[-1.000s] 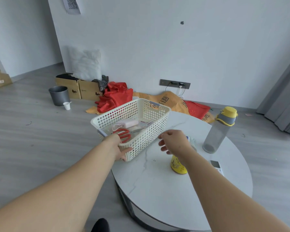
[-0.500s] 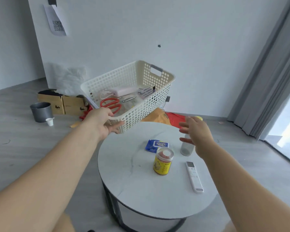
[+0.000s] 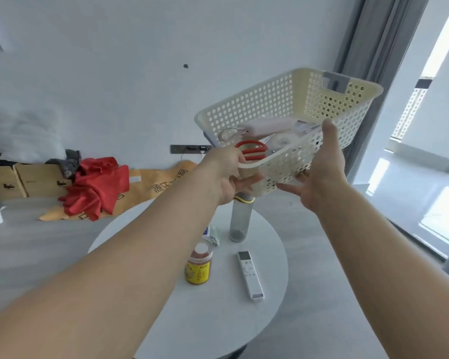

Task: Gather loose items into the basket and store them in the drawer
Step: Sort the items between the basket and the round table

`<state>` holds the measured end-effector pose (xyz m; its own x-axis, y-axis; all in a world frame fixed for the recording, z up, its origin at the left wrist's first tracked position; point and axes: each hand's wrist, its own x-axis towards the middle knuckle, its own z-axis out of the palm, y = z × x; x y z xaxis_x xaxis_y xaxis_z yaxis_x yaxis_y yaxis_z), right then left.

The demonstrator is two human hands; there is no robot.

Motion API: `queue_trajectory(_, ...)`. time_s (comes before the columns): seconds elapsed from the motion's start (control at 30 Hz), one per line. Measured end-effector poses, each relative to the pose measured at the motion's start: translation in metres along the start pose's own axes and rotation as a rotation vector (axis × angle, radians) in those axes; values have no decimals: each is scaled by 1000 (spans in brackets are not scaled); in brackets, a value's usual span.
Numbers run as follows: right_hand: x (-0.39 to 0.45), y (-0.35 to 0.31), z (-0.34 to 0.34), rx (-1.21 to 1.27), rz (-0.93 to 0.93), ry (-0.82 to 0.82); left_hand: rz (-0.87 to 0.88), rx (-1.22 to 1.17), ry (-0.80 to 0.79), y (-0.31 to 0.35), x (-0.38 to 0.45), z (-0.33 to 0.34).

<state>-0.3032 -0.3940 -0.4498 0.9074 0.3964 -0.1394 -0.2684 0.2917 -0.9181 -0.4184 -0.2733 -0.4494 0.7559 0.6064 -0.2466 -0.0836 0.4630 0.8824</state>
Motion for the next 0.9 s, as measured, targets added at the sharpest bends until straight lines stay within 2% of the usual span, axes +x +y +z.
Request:
queue_trajectory(0.17, 87, -2, -35, -110, 24, 152, 20, 137, -98, -24, 87, 67)
queue_trajectory(0.33, 180, -2, -78, -44, 121, 379, -13, 321, -127, -54, 180, 121)
queue_trajectory(0.53, 212, -28, -106, -45, 288, 537, -309, 351, -125, -59, 220, 164)
queue_trajectory(0.63, 210, -75, -118, -78, 376, 622, -472, 509, -112, -44, 219, 201)
queue_trajectory(0.7, 204, -122, -133, -107, 427, 677, -524, 558, -39, -21, 220, 236)
queue_trajectory(0.8, 189, -176, -160, -131, 462, 709, -428, 676, 74, 15, 221, 282)
queue_trajectory(0.9, 176, -258, -209, -157, 514, 687, -361, 916, 78, 61, 217, 363)
